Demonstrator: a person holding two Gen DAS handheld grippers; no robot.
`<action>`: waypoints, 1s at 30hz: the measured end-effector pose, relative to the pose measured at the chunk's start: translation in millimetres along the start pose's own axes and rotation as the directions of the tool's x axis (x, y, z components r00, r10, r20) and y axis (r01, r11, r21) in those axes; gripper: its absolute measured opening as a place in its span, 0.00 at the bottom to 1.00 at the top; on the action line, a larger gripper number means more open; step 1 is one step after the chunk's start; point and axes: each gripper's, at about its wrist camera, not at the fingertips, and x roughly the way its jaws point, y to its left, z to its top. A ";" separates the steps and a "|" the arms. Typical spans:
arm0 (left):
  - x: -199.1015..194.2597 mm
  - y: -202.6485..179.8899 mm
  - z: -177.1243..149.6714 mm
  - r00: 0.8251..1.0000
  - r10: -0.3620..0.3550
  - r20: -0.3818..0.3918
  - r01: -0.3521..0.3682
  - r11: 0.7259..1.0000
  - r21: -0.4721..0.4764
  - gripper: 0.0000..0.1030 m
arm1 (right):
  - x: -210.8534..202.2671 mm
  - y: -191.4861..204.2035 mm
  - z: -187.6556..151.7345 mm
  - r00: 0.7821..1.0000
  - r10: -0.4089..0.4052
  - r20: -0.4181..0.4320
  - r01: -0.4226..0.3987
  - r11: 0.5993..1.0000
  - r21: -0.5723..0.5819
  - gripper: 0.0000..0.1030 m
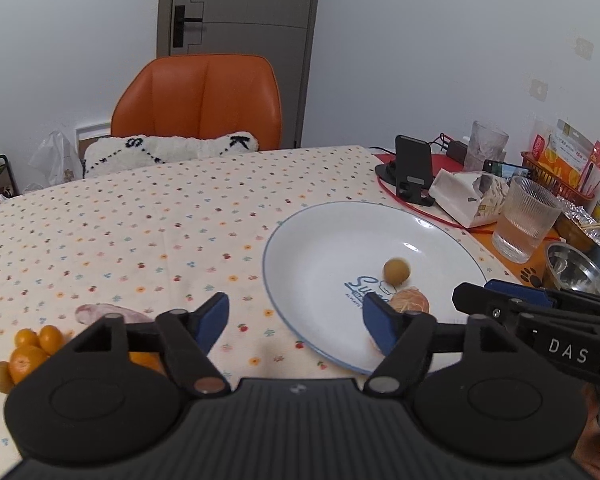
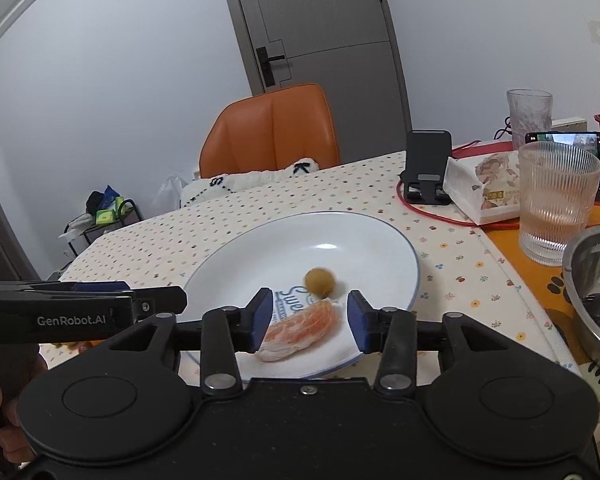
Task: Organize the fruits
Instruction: 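Open the right gripper over the plate while the left gripper releases the pear there, then move both open grippers back toward the remaining fruit cluster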
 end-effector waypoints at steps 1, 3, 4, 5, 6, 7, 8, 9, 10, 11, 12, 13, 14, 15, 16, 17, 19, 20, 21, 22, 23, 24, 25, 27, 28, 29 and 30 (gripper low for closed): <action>-2.1 1.2 0.0 1.000 0.004 0.001 -0.004 1.000 0.000 0.74 | -0.6 1.1 0.2 1.000 0.000 0.001 0.000 1.000 0.000 0.50; -6.9 3.5 -0.8 1.000 0.015 0.004 -0.015 1.000 0.003 0.76 | -3.6 4.6 0.0 1.000 -0.003 0.008 0.003 1.000 -0.005 0.59; -9.4 4.8 -1.4 1.000 0.022 0.007 -0.022 1.000 0.003 0.78 | -5.3 6.7 -0.2 1.000 -0.004 0.012 0.004 1.000 -0.007 0.63; -11.7 6.2 -1.8 1.000 0.029 0.008 -0.029 1.000 0.001 0.79 | -6.8 8.5 -0.1 1.000 -0.002 0.015 0.002 1.000 -0.008 0.65; -13.9 7.8 -2.1 0.999 0.034 0.008 -0.034 0.999 -0.001 0.80 | -8.2 9.5 -0.2 1.000 0.002 0.018 -0.002 1.000 -0.007 0.68; -16.2 9.4 -2.4 0.999 0.039 0.010 -0.039 0.999 -0.002 0.80 | -9.9 10.8 0.1 1.000 0.007 0.021 -0.006 1.000 -0.005 0.70; -18.3 10.9 -2.5 0.999 0.043 0.011 -0.043 0.999 -0.002 0.81 | -11.8 12.4 0.3 1.000 0.008 0.025 -0.008 1.000 -0.003 0.72; -20.6 12.7 -2.8 0.999 0.044 0.014 -0.044 0.999 -0.003 0.82 | -13.7 13.8 0.4 1.000 0.007 0.030 -0.007 1.000 -0.003 0.75; -22.8 14.6 -3.2 0.999 0.043 0.017 -0.043 0.999 -0.003 0.82 | -15.3 15.5 0.8 0.999 0.006 0.035 -0.006 1.000 -0.005 0.77; -24.7 16.6 -3.2 0.999 0.044 0.019 -0.044 0.999 -0.004 0.82 | -16.7 17.0 1.2 0.999 0.006 0.039 -0.006 1.000 -0.007 0.79; -27.4 18.9 -3.5 0.999 0.048 0.021 -0.048 0.999 -0.009 0.83 | -17.7 18.5 1.7 0.999 0.007 0.041 -0.007 1.000 -0.007 0.83; -30.1 21.2 -3.9 0.998 0.052 0.024 -0.052 0.999 -0.013 0.83 | -18.6 20.0 2.2 0.999 0.011 0.043 -0.011 1.000 -0.004 0.86; -32.9 23.5 -4.3 0.998 0.053 0.027 -0.053 0.998 -0.016 0.84 | -20.0 21.5 2.8 0.999 0.018 0.047 -0.018 1.000 0.001 0.88; -35.8 26.0 -4.9 0.998 0.056 0.030 -0.055 0.998 -0.018 0.84 | -21.7 23.1 2.6 0.998 0.028 0.053 -0.028 1.000 0.005 0.91; -38.5 28.4 -5.5 0.998 0.060 0.032 -0.060 0.998 -0.020 0.84 | -23.0 24.9 2.8 0.998 0.039 0.057 -0.040 0.999 0.010 0.94; -41.3 31.0 -6.2 0.997 0.066 0.035 -0.065 0.998 -0.022 0.85 | -24.0 26.6 3.0 0.997 0.050 0.060 -0.051 0.999 0.014 0.95; -45.9 35.9 -7.9 0.996 0.076 0.038 -0.075 0.997 -0.028 0.85 | -23.6 29.9 3.5 0.997 0.060 0.055 -0.061 0.998 0.016 0.95; -48.0 38.6 -8.9 0.996 0.080 0.038 -0.079 0.996 -0.033 0.85 | -23.3 31.7 3.3 0.997 0.062 0.052 -0.063 0.998 0.015 0.95; -49.7 41.3 -10.0 0.996 0.084 0.037 -0.082 0.996 -0.040 0.85 | -23.0 33.6 3.1 0.997 0.063 0.051 -0.064 0.998 0.015 0.95; -51.3 44.1 -11.0 0.995 0.088 0.036 -0.086 0.995 -0.047 0.85 | -22.6 35.3 2.6 0.997 0.064 0.048 -0.065 0.998 0.017 0.95; -52.9 46.8 -12.0 0.995 0.090 0.036 -0.088 0.995 -0.054 0.85 | -22.0 37.2 2.6 0.997 0.069 0.044 -0.070 0.997 0.018 0.95; -54.4 49.4 -12.9 0.995 0.092 0.038 -0.089 0.994 -0.058 0.85 | -21.7 39.2 1.8 0.996 0.075 0.041 -0.076 0.997 0.018 0.95; -55.9 52.2 -14.1 0.995 0.095 0.038 -0.093 0.994 -0.061 0.85 | -21.3 41.3 1.6 0.996 0.081 0.039 -0.082 0.996 0.017 0.95; -58.4 57.3 -16.7 0.994 0.103 0.037 -0.100 0.993 -0.066 0.85 | -20.6 45.9 1.0 0.995 0.090 0.034 -0.090 0.996 0.005 0.96; -59.6 60.3 -18.0 0.994 0.105 0.036 -0.102 0.992 -0.070 0.85 | -20.3 48.6 0.7 0.995 0.097 0.032 -0.096 0.995 -0.002 0.98; -60.6 63.3 -19.0 0.994 0.107 0.034 -0.104 0.992 -0.076 0.85 | -19.9 51.3 0.3 0.994 0.105 0.030 -0.104 0.994 -0.009 0.99; -61.4 66.2 -20.3 0.993 0.110 0.033 -0.107 0.991 -0.081 0.85 | -19.3 53.9 -0.2 0.993 0.113 0.028 -0.112 0.994 -0.014 1.00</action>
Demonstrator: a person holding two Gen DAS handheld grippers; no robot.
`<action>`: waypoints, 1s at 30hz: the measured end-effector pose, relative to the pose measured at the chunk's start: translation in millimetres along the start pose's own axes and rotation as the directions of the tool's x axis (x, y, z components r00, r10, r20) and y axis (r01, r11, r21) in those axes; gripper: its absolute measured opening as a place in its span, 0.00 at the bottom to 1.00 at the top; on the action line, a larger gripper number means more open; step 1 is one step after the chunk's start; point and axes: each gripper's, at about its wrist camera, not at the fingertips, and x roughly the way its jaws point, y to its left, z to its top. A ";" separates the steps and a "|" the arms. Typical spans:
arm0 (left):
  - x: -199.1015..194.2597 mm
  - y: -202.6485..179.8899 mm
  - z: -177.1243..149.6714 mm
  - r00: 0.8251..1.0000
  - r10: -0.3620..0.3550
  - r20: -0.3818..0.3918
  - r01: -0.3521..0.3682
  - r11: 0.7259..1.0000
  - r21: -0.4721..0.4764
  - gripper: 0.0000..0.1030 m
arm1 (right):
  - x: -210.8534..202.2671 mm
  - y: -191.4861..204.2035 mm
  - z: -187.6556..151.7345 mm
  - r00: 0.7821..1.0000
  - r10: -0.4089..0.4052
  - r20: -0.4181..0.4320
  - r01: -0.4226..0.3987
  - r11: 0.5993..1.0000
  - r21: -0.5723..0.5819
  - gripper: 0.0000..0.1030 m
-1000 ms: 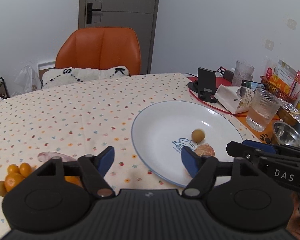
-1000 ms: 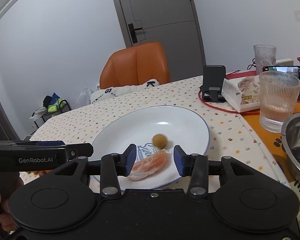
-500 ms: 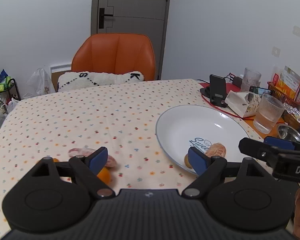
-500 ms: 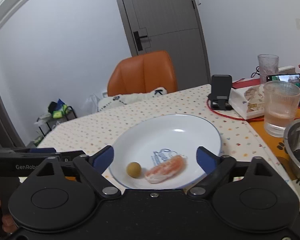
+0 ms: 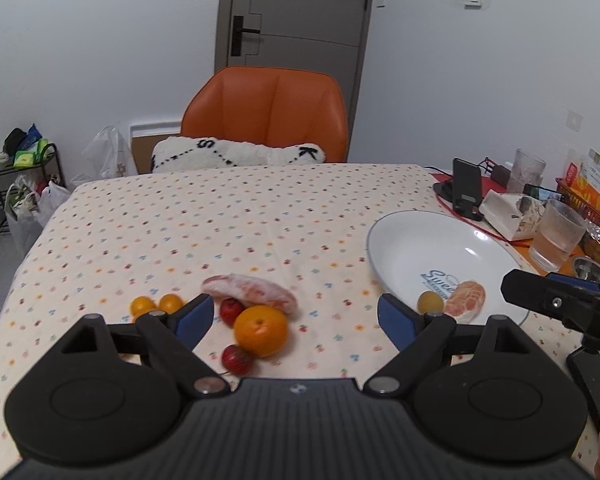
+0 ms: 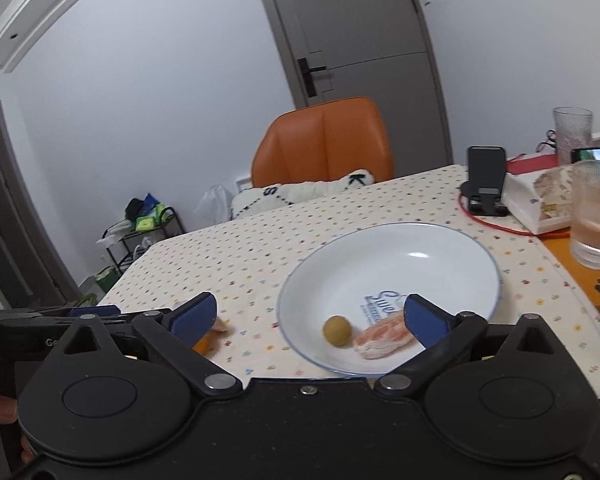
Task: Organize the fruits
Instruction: 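Move both open grippers back toward the remaining fruit cluster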
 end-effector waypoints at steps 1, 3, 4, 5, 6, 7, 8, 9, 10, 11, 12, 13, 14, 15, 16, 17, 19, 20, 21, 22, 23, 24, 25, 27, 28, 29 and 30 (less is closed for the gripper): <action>-1.0 3.3 -1.3 1.000 0.003 0.000 -0.003 1.000 -0.005 0.85 | 0.8 2.6 -0.8 1.000 0.007 -0.003 -0.007 1.000 -0.002 1.00; -2.3 9.4 -4.2 1.000 0.007 0.000 -0.007 1.000 -0.011 0.85 | 4.5 7.1 -2.3 1.000 0.019 -0.018 -0.019 1.000 -0.006 1.00; -2.5 12.0 -5.6 1.000 0.010 -0.002 -0.010 1.000 -0.013 0.85 | 6.0 9.6 -3.3 0.999 0.023 -0.024 -0.024 1.000 -0.010 1.00; -2.9 15.2 -7.4 1.000 0.010 -0.005 -0.010 1.000 -0.015 0.85 | 7.0 12.1 -4.6 0.999 0.028 -0.027 -0.029 0.999 -0.015 1.00; -3.6 18.2 -9.2 1.000 0.008 -0.005 -0.008 1.000 -0.014 0.85 | 7.4 14.6 -5.9 0.999 0.034 -0.026 -0.034 0.999 -0.021 1.00; -4.7 21.5 -11.4 1.000 0.005 0.000 -0.005 1.000 -0.014 0.85 | 7.7 16.6 -7.3 0.999 0.039 -0.025 -0.039 0.999 -0.026 1.00; -5.5 24.7 -13.6 1.000 0.005 0.005 -0.005 1.000 -0.013 0.85 | 7.9 18.4 -8.7 0.999 0.045 -0.024 -0.046 0.998 -0.030 1.00; -5.7 27.8 -15.2 1.000 0.010 0.006 -0.010 1.000 -0.012 0.85 | 8.4 19.3 -10.4 0.998 0.053 -0.027 -0.054 0.998 -0.030 1.00; -5.5 31.3 -15.9 1.000 0.017 0.006 -0.017 1.000 -0.015 0.85 | 9.7 20.1 -12.0 0.998 0.060 -0.036 -0.061 0.998 -0.027 1.00; -6.0 34.9 -16.9 1.000 0.022 0.007 -0.022 0.999 -0.025 0.85 | 11.7 20.6 -13.6 0.997 0.064 -0.046 -0.065 0.998 -0.023 1.00; -6.6 38.8 -18.1 1.000 0.024 0.009 -0.023 0.999 -0.040 0.85 | 13.3 21.7 -15.1 0.996 0.065 -0.053 -0.067 0.998 -0.020 1.00; -6.8 42.2 -19.3 1.000 0.020 0.010 -0.020 0.998 -0.053 0.85 | 14.5 23.4 -16.5 0.996 0.069 -0.058 -0.070 0.997 -0.021 1.00; -6.9 44.7 -20.2 1.000 0.015 0.009 -0.015 0.998 -0.059 0.85 | 15.7 25.6 -17.9 0.995 0.074 -0.063 -0.076 0.997 -0.025 1.00; -6.7 46.2 -21.3 1.000 0.011 0.007 -0.011 0.998 -0.060 0.85 | 16.8 28.1 -19.3 0.995 0.080 -0.066 -0.082 0.996 -0.030 1.00; -6.7 47.8 -22.6 1.000 0.010 0.007 -0.010 0.998 -0.059 0.85 | 17.8 30.7 -20.1 0.994 0.083 -0.069 -0.086 0.996 -0.037 1.00; -6.7 48.8 -23.8 1.000 0.008 0.007 -0.008 0.998 -0.059 0.85 | 18.5 33.0 -20.2 0.994 0.088 -0.072 -0.091 0.995 -0.043 0.99; -6.1 50.8 -26.0 1.000 -0.001 0.003 0.001 0.998 -0.063 0.85 | 20.1 38.4 -20.3 0.992 0.098 -0.078 -0.102 0.993 -0.055 0.99; -6.1 51.8 -27.3 1.000 -0.006 0.003 0.006 0.998 -0.066 0.85 | 20.9 41.2 -20.5 0.991 0.102 -0.083 -0.107 0.992 -0.061 0.99; -6.1 52.7 -28.7 1.000 -0.013 0.007 0.013 0.998 -0.067 0.85 | 22.5 43.8 -20.4 0.990 0.106 -0.089 -0.112 0.991 -0.066 0.98; -5.9 52.9 -29.9 1.000 -0.015 0.012 0.016 0.998 -0.064 0.84 | 24.0 46.4 -20.6 0.989 0.111 -0.094 -0.118 0.990 -0.072 0.96; -5.4 52.7 -30.8 1.000 -0.017 0.014 0.018 0.998 -0.059 0.84 | 25.4 49.2 -20.7 0.988 0.115 -0.099 -0.123 0.989 -0.077 0.95; -4.8 53.1 -31.9 1.000 -0.020 0.014 0.021 0.998 -0.056 0.83 | 26.6 51.4 -21.0 0.987 0.120 -0.103 -0.129 0.988 -0.080 0.92; -4.1 53.6 -32.8 1.000 -0.023 0.015 0.024 0.998 -0.057 0.82 | 28.0 53.5 -21.3 0.986 0.127 -0.108 -0.136 0.987 -0.082 0.89; -1.8 56.0 -34.7 0.999 -0.030 0.018 0.032 0.997 -0.068 0.79 | 30.7 57.1 -22.0 0.984 0.134 -0.117 -0.144 0.986 -0.084 0.83; 0.0 56.8 -35.3 0.999 -0.032 0.014 0.033 0.997 -0.074 0.76 | 32.5 58.6 -22.1 0.983 0.138 -0.124 -0.149 0.985 -0.085 0.80; 2.0 57.9 -35.9 0.999 -0.037 0.009 0.037 0.996 -0.079 0.74 | 34.3 59.6 -22.3 0.982 0.141 -0.129 -0.152 0.985 -0.083 0.79; 4.0 58.5 -36.3 0.999 -0.042 0.003 0.042 0.996 -0.082 0.70 | 36.0 60.1 -22.5 0.981 0.143 -0.134 -0.154 0.985 -0.080 0.77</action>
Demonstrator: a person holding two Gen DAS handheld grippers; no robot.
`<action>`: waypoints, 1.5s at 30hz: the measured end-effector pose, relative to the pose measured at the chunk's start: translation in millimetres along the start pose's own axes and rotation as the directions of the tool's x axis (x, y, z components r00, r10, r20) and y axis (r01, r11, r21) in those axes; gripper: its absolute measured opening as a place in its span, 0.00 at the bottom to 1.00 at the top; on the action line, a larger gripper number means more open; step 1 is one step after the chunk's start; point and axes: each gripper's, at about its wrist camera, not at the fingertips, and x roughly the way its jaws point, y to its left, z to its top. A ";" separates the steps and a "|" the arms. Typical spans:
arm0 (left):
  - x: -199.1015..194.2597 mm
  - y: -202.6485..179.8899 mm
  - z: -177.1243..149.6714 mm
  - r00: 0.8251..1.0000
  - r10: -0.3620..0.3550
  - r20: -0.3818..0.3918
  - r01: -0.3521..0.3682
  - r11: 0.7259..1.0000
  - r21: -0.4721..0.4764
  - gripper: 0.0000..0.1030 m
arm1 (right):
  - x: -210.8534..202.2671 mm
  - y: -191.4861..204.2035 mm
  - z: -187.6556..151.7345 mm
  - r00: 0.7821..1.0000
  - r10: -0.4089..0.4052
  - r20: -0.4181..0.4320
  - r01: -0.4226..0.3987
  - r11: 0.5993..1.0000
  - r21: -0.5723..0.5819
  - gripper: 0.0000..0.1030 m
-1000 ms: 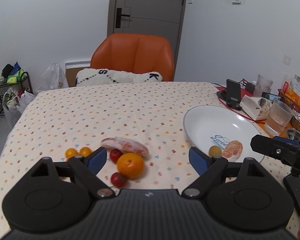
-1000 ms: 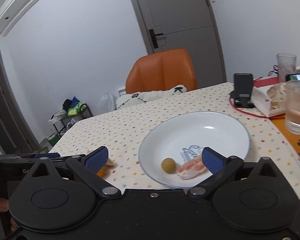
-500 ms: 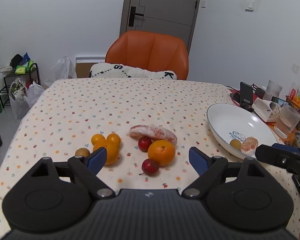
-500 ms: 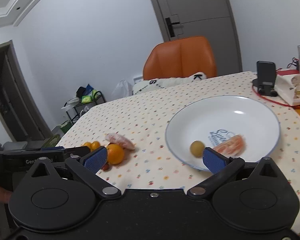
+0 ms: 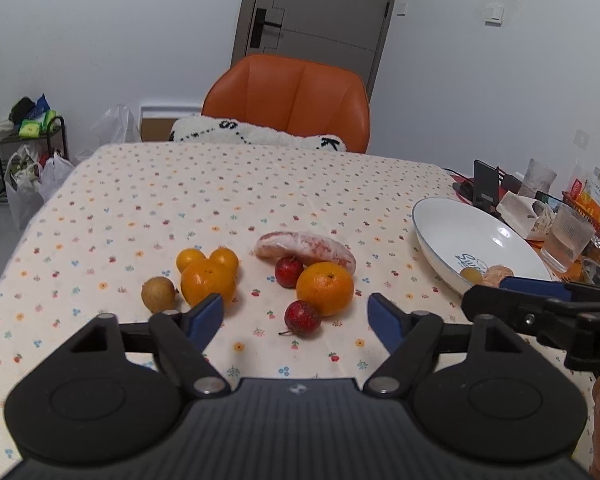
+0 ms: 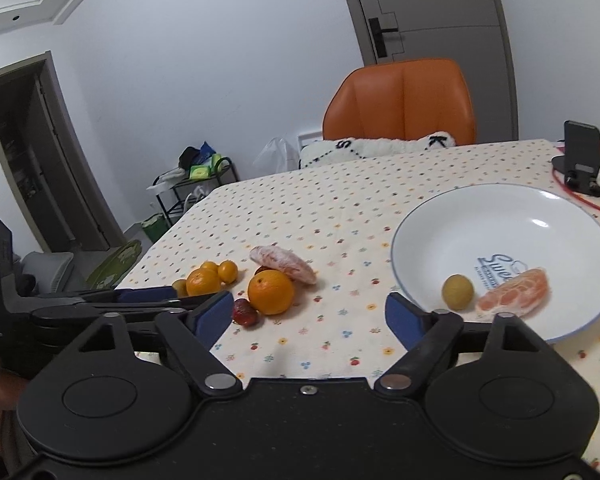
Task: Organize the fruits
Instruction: 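Move both open grippers back toward the remaining fruit cluster, then grasp the red plum with the left gripper while the right gripper grasps the large orange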
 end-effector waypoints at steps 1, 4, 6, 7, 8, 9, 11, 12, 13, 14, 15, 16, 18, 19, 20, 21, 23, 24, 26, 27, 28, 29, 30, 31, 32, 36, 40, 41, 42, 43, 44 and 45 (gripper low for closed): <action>2.1 0.5 -0.1 1.000 -0.003 -0.005 0.003 1.000 -0.001 0.67 | 1.8 0.6 0.0 1.000 0.002 -0.005 -0.002 1.000 0.002 0.75; 7.3 1.8 -0.1 1.000 -0.011 -0.008 0.011 1.000 -0.007 0.63 | 7.7 1.2 -0.7 1.000 0.010 -0.020 -0.009 1.000 0.008 0.69; 11.7 2.6 -0.2 1.000 -0.016 -0.013 0.016 1.000 -0.013 0.61 | 11.2 1.0 -1.2 0.999 0.014 -0.029 -0.013 1.000 0.015 0.67; 14.0 2.7 -0.2 1.000 -0.021 -0.018 0.020 1.000 -0.015 0.59 | 13.2 1.2 -1.4 0.999 0.016 -0.034 -0.015 1.000 0.016 0.64; 16.5 2.8 -0.6 0.999 -0.026 -0.023 0.026 1.000 -0.016 0.58 | 15.1 1.0 -1.5 0.999 0.017 -0.040 -0.016 1.000 0.018 0.63; 19.0 2.8 -1.1 0.999 -0.031 -0.026 0.030 0.999 -0.018 0.57 | 17.3 0.6 -1.5 0.999 0.018 -0.045 -0.017 1.000 0.023 0.61; 24.0 2.8 -2.0 0.999 -0.035 -0.035 0.034 0.999 -0.021 0.55 | 20.3 0.1 -1.4 0.998 0.023 -0.052 -0.021 0.999 0.031 0.58; 26.6 3.1 -2.4 0.999 -0.036 -0.041 0.035 0.999 -0.026 0.53 | 21.6 0.0 -1.2 0.998 0.024 -0.055 -0.023 0.999 0.034 0.57; 29.4 3.6 -3.0 0.998 -0.039 -0.045 0.038 0.999 -0.030 0.51 | 22.8 -0.1 -1.0 0.998 0.026 -0.056 -0.024 0.999 0.036 0.57; 32.1 3.7 -3.5 0.998 -0.042 -0.050 0.040 0.999 -0.033 0.51 | 24.1 0.0 -0.9 0.998 0.028 -0.058 -0.026 0.999 0.037 0.57; 34.5 3.6 -4.0 0.998 -0.043 -0.055 0.042 0.999 -0.034 0.50 | 25.5 0.1 -0.8 0.998 0.028 -0.060 -0.026 0.999 0.037 0.57; 36.3 3.6 -4.5 0.997 -0.046 -0.059 0.044 0.998 -0.034 0.47 | 27.2 0.1 -0.8 0.998 0.029 -0.062 -0.027 0.999 0.039 0.57; 40.1 4.4 -5.6 0.996 -0.052 -0.066 0.050 0.998 -0.036 0.42 | 30.2 -0.1 -0.8 0.997 0.035 -0.067 -0.032 0.998 0.045 0.57; 41.9 5.3 -5.9 0.996 -0.057 -0.071 0.054 0.998 -0.038 0.34 | 31.6 0.1 -0.8 0.997 0.038 -0.069 -0.034 0.998 0.046 0.57; 43.2 6.1 -6.3 0.995 -0.063 -0.075 0.060 0.997 -0.041 0.31 | 33.4 0.7 -0.6 0.997 0.039 -0.071 -0.036 0.998 0.046 0.56; 43.1 6.6 -6.5 0.995 -0.065 -0.073 0.062 0.997 -0.045 0.24 | 35.8 1.4 -0.4 0.996 0.042 -0.073 -0.038 0.998 0.046 0.56; 41.8 5.8 -6.2 0.996 -0.061 -0.069 0.058 0.998 -0.040 0.22 | 40.3 2.2 0.0 0.996 0.047 -0.078 -0.044 0.998 0.049 0.56; 41.0 5.8 -6.0 0.996 -0.057 -0.067 0.055 0.998 -0.036 0.22 | 42.6 2.9 0.5 0.996 0.050 -0.079 -0.046 0.998 0.051 0.56; 40.3 7.7 -4.7 0.996 -0.053 -0.068 0.050 0.998 -0.043 0.22 | 46.6 4.7 1.6 0.995 0.060 -0.079 -0.056 0.997 0.052 0.56; 39.4 9.3 -3.8 0.997 -0.048 -0.066 0.045 0.998 -0.046 0.22 | 48.8 5.9 2.2 0.995 0.063 -0.080 -0.059 0.997 0.052 0.56; 38.2 10.8 -3.2 0.997 -0.044 -0.063 0.041 0.998 -0.046 0.22 | 51.2 7.0 2.7 0.995 0.066 -0.081 -0.062 0.997 0.052 0.56; 36.3 12.9 -2.6 0.997 -0.039 -0.059 0.036 0.998 -0.046 0.22 | 53.4 7.9 3.3 0.994 0.070 -0.082 -0.066 0.996 0.052 0.56; 34.6 14.8 -2.0 0.998 -0.035 -0.057 0.032 0.998 -0.048 0.22 | 55.3 8.4 3.8 0.994 0.074 -0.083 -0.070 0.996 0.053 0.56; 32.9 16.5 -1.6 0.998 -0.031 -0.054 0.029 0.998 -0.050 0.22 | 57.6 9.2 4.1 0.993 0.078 -0.084 -0.073 0.996 0.056 0.56; 31.2 18.0 -1.1 0.998 -0.028 -0.052 0.026 0.998 -0.051 0.22 | 60.0 10.1 4.5 0.993 0.081 -0.085 -0.076 0.995 0.058 0.56; 25.4 23.1 1.5 0.999 -0.019 -0.044 0.016 0.998 -0.054 0.22 | 67.4 12.7 5.5 0.993 0.081 -0.088 -0.076 0.995 0.058 0.56; 20.1 26.3 4.9 1.000 -0.010 -0.028 0.008 0.999 -0.049 0.22 | 74.4 13.8 5.1 0.992 0.077 -0.096 -0.072 0.996 0.053 0.56; 19.9 26.7 5.8 1.000 -0.005 -0.026 0.004 0.999 -0.049 0.22 | 76.2 14.4 5.0 0.992 0.077 -0.097 -0.073 0.996 0.051 0.56; 19.8 27.6 6.5 1.000 -0.003 -0.024 0.001 0.999 -0.051 0.22 | 77.7 15.1 5.1 0.992 0.077 -0.098 -0.073 0.996 0.048 0.56; 19.4 28.7 6.7 1.000 0.000 -0.023 -0.001 0.999 -0.053 0.22 | 79.4 15.9 5.1 0.992 0.077 -0.100 -0.073 0.996 0.045 0.56; 19.1 30.0 6.7 1.000 0.004 -0.022 -0.005 0.998 -0.055 0.22 | 81.2 16.1 5.1 0.992 0.078 -0.103 -0.074 0.996 0.046 0.56; 18.9 31.2 6.6 1.000 0.006 -0.021 -0.007 0.998 -0.057 0.22 | 83.0 16.2 5.3 0.991 0.078 -0.106 -0.073 0.996 0.047 0.56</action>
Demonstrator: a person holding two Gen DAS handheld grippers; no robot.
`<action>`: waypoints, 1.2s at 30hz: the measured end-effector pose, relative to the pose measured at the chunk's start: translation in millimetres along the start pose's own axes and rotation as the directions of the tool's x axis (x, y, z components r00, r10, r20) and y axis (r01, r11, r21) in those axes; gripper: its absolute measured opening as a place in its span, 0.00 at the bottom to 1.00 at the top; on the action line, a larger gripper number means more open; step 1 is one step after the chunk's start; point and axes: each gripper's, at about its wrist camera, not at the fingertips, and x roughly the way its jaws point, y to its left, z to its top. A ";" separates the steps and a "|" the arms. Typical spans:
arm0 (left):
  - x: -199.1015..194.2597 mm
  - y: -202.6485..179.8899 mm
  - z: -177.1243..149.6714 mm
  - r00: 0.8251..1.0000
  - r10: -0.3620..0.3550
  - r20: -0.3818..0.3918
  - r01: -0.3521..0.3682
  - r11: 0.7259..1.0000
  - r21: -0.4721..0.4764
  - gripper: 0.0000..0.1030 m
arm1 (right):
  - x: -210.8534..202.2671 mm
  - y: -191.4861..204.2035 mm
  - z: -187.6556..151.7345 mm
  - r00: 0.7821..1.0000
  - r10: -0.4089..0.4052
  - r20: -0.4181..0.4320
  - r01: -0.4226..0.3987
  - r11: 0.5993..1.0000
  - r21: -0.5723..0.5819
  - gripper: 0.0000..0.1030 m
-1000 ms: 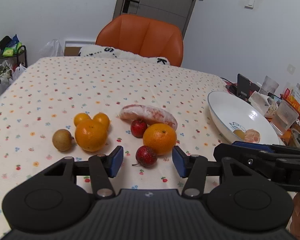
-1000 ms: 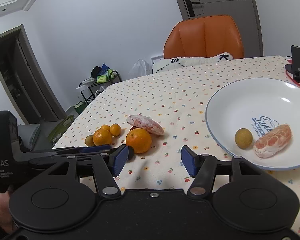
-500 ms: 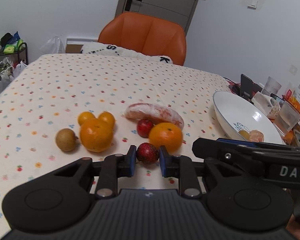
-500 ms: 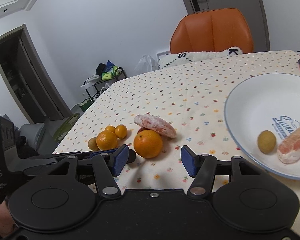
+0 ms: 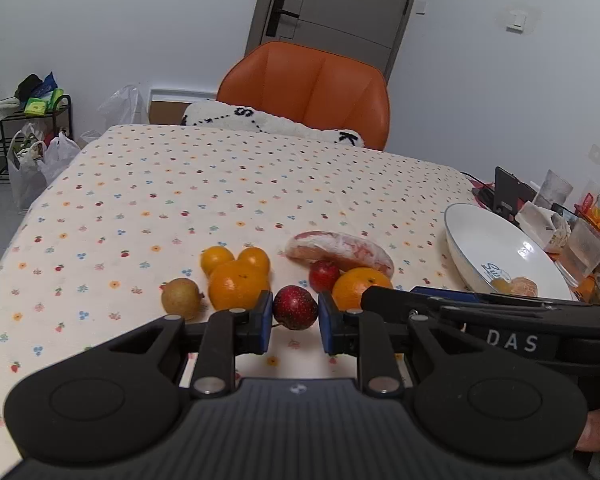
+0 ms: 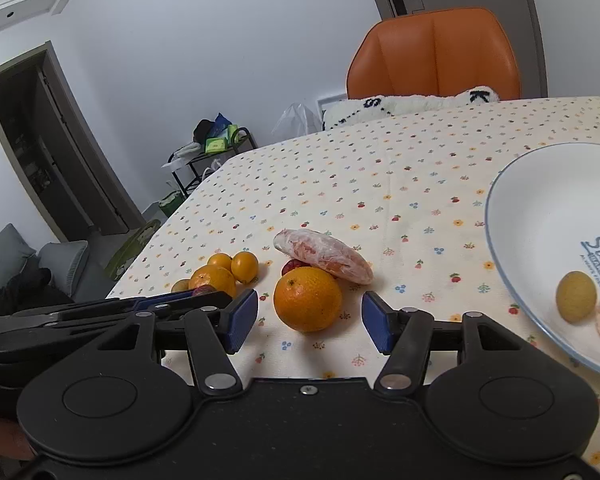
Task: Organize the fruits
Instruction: 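Grasp the red plum with the left gripper while the right gripper grasps the large orange, then carry the orange in the right gripper and plum in the left to the plate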
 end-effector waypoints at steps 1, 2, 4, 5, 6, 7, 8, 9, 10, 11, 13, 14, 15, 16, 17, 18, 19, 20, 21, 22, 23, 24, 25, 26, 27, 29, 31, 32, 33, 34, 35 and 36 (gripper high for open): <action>-0.1 0.9 0.0 1.000 0.003 0.001 -0.003 1.000 -0.003 0.22 | 1.4 -0.2 0.2 1.000 -0.001 -0.002 0.001 1.000 0.000 0.56; -0.5 1.8 -0.1 1.000 0.006 0.003 -0.006 1.000 -0.005 0.22 | 2.8 0.0 0.3 1.000 -0.003 -0.003 0.003 1.000 -0.003 0.56; 0.1 3.8 0.0 1.000 0.007 0.002 -0.007 1.000 -0.008 0.22 | 6.3 0.4 -0.5 1.000 -0.007 -0.007 0.007 1.000 -0.014 0.56; -0.1 4.1 0.1 1.000 0.007 0.003 -0.007 1.000 -0.007 0.22 | 8.4 -0.3 -1.3 1.000 -0.008 -0.013 0.008 1.000 -0.016 0.54; 0.0 3.9 0.6 1.000 0.007 0.003 -0.007 1.000 -0.005 0.22 | 11.5 -0.8 -2.1 1.000 -0.004 -0.026 0.004 1.000 -0.016 0.43; 0.0 3.4 1.0 1.000 0.008 0.001 -0.008 1.000 -0.004 0.22 | 13.9 -1.5 -3.1 0.999 0.014 -0.038 -0.015 1.000 -0.013 0.36; -0.2 3.0 1.0 1.000 0.009 0.001 -0.009 1.000 -0.004 0.22 | 13.3 -1.5 -3.9 0.999 0.022 -0.037 -0.023 1.000 -0.009 0.36; -0.7 2.4 1.0 1.000 0.011 0.002 -0.011 1.000 -0.003 0.22 | 11.6 -0.2 -4.4 0.999 0.016 -0.033 -0.016 1.000 -0.019 0.36; -1.3 1.7 0.8 1.000 0.013 0.002 -0.013 1.000 -0.001 0.22 | 9.3 1.3 -5.1 1.000 0.007 -0.028 -0.008 0.999 -0.033 0.36; -1.9 1.0 0.7 1.000 0.014 0.001 -0.014 1.000 0.000 0.22 | 6.7 1.7 -5.8 1.000 0.004 -0.024 -0.005 0.999 -0.039 0.35; -3.4 -0.8 0.5 1.000 0.014 0.003 -0.014 1.000 0.001 0.22 | 0.6 -0.9 -6.5 1.000 0.010 -0.021 -0.010 1.000 -0.027 0.35; -4.2 -1.9 0.4 1.000 0.013 0.005 -0.013 1.000 0.003 0.22 | -2.5 -2.7 -6.3 1.000 0.010 -0.018 -0.010 1.000 -0.021 0.35; -5.1 -3.1 0.6 1.000 0.012 0.007 -0.012 1.000 0.004 0.22 | -5.8 -4.2 -6.4 1.000 0.005 -0.013 -0.005 1.000 -0.018 0.35; -5.8 -4.2 0.8 1.000 0.011 0.009 -0.011 1.000 0.006 0.22 | -9.0 -6.1 -6.4 1.000 0.001 -0.009 -0.001 1.000 -0.014 0.35; -6.3 -5.6 1.2 1.000 0.010 0.011 -0.010 1.000 0.008 0.22 | -11.6 -8.1 -5.7 1.000 -0.002 -0.005 0.002 1.000 -0.009 0.35; -6.9 -6.9 1.6 1.000 0.009 0.013 -0.010 1.000 0.009 0.22 | -14.3 -9.8 -5.0 1.000 -0.003 0.000 0.003 1.000 -0.004 0.35; -7.5 -8.1 1.9 1.000 0.009 0.015 -0.009 1.000 0.010 0.22 | -17.4 -11.3 -4.2 1.000 -0.005 0.007 0.005 1.000 -0.002 0.35; -8.2 -9.5 1.8 1.000 0.008 0.016 -0.008 1.000 0.012 0.22 | -20.8 -12.4 -3.3 1.000 -0.007 0.015 0.007 1.000 -0.001 0.35; -8.8 -11.0 1.9 1.000 0.007 0.016 -0.007 1.000 0.015 0.22 | -24.0 -13.0 -2.6 1.000 -0.008 0.024 0.008 1.000 0.000 0.35; -9.7 -12.7 2.1 1.000 0.005 0.017 -0.005 1.000 0.019 0.22 | -26.9 -13.5 -2.1 0.999 -0.009 0.033 0.009 1.000 0.002 0.35; -10.5 -14.7 2.5 1.000 0.004 0.018 -0.004 1.000 0.023 0.22 | -30.2 -14.4 -1.6 0.999 -0.010 0.041 0.009 1.000 0.005 0.35; -11.1 -16.8 3.1 1.000 0.002 0.020 -0.002 1.000 0.026 0.22 | -33.5 -15.1 -1.2 0.999 -0.011 0.049 0.010 1.000 0.008 0.35; -11.7 -19.2 3.9 1.000 -0.001 0.023 0.000 1.000 0.029 0.22 | -36.2 -15.8 -1.1 0.998 -0.012 0.056 0.012 1.000 0.011 0.35; -12.7 -21.3 4.2 1.000 -0.003 0.026 0.003 0.999 0.032 0.22 | -38.7 -17.1 -0.6 0.998 -0.014 0.062 0.013 1.000 0.013 0.35; -13.8 -23.3 4.4 1.000 -0.006 0.030 0.005 0.999 0.034 0.22 | -41.3 -18.3 -0.3 0.998 -0.015 0.066 0.014 1.000 0.014 0.35; -14.2 -27.1 4.9 0.999 -0.012 0.034 0.011 0.999 0.035 0.22 | -46.2 -21.1 0.6 0.997 -0.021 0.072 0.020 1.000 0.016 0.35; -13.1 -31.8 4.7 0.999 -0.019 0.032 0.018 0.999 0.038 0.22 | -51.5 -24.9 2.4 0.996 -0.029 0.082 0.028 0.999 0.019 0.35; -12.6 -34.3 4.1 0.999 -0.022 0.030 0.021 0.999 0.042 0.22 | -54.7 -26.5 2.5 0.996 -0.033 0.088 0.031 0.999 0.023 0.35; -12.1 -37.2 4.0 0.999 -0.027 0.028 0.026 0.999 0.046 0.22 | -58.1 -28.9 2.4 0.995 -0.037 0.095 0.035 0.999 0.028 0.35; -11.5 -40.2 4.1 0.999 -0.033 0.027 0.032 0.998 0.051 0.22 | -61.2 -30.8 1.9 0.994 -0.043 0.100 0.040 0.999 0.033 0.35; -10.9 -43.3 4.3 0.999 -0.039 0.028 0.038 0.998 0.056 0.22 | -64.2 -33.9 1.7 0.993 -0.049 0.105 0.045 0.998 0.040 0.35; -10.2 -46.1 4.6 0.999 -0.044 0.030 0.043 0.997 0.059 0.22 | -67.5 -36.2 0.6 0.992 -0.056 0.109 0.052 0.998 0.047 0.35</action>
